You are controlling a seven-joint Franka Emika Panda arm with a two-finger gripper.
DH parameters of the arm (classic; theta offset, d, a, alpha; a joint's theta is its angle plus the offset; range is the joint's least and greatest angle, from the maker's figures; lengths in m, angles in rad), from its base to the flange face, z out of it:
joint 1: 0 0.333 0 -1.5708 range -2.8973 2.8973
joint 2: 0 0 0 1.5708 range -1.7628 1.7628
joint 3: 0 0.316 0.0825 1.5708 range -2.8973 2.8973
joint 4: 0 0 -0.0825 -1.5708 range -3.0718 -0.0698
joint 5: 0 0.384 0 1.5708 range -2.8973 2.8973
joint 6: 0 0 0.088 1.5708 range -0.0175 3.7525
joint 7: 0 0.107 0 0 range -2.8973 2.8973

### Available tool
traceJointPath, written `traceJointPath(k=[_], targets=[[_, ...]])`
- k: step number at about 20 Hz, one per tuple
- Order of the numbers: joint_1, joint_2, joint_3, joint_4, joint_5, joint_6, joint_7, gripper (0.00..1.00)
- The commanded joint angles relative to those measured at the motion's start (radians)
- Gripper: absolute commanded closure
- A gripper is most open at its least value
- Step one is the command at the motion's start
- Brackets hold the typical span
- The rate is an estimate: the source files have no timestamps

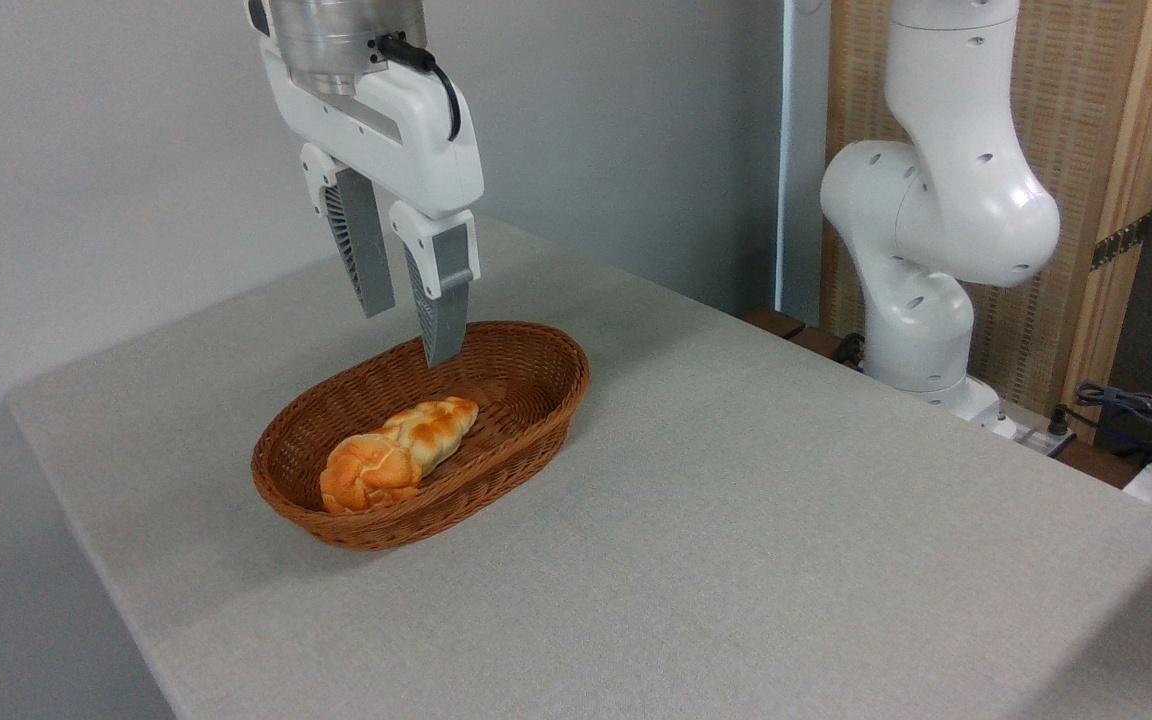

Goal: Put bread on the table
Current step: 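Lower the open gripper toward the braided loaf in the wicker basket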

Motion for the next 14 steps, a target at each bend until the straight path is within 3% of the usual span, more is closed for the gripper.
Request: traceJointPath(k=[1, 8, 14], targets=[[0.006, -0.013, -0.004, -0.022, -0.011, -0.02, -0.007, 0.0], [0.006, -0.019, -0.004, -0.039, -0.011, -0.02, -0.007, 0.0], [-0.002, -0.082, -0.028, -0.171, -0.016, 0.055, 0.002, 0.0]])
